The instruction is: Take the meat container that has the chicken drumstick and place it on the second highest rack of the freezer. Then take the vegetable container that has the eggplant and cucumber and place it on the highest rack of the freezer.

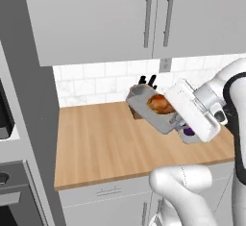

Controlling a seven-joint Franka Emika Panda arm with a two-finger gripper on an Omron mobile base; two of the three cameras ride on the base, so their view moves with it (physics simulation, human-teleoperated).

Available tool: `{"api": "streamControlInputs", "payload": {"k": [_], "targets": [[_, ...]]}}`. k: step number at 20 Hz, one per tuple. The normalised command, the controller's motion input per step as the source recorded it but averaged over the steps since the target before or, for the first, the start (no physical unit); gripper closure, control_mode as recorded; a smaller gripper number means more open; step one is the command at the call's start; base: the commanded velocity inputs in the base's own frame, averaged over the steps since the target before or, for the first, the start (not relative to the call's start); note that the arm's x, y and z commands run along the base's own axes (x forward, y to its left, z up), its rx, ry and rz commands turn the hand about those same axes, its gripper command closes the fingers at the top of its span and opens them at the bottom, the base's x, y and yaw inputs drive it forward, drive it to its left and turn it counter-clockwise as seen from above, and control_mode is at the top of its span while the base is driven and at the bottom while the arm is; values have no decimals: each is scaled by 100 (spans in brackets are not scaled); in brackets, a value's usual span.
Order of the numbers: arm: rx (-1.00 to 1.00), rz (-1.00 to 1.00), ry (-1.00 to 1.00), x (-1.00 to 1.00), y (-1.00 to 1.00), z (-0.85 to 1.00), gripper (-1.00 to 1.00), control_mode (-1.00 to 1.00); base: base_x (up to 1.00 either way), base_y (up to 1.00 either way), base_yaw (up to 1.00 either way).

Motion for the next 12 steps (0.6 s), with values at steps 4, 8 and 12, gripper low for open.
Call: {"api": "streamControlInputs", "payload": {"k": [4, 8, 12], "targets": [[-9, 1, -9, -68, 0, 47, 100, -100, 0, 0, 0], [-9, 0, -13, -92, 0, 21, 100, -100, 0, 0, 0], [-14, 0, -23, -100, -1, 5, 100, -100, 0, 0, 0]]}}
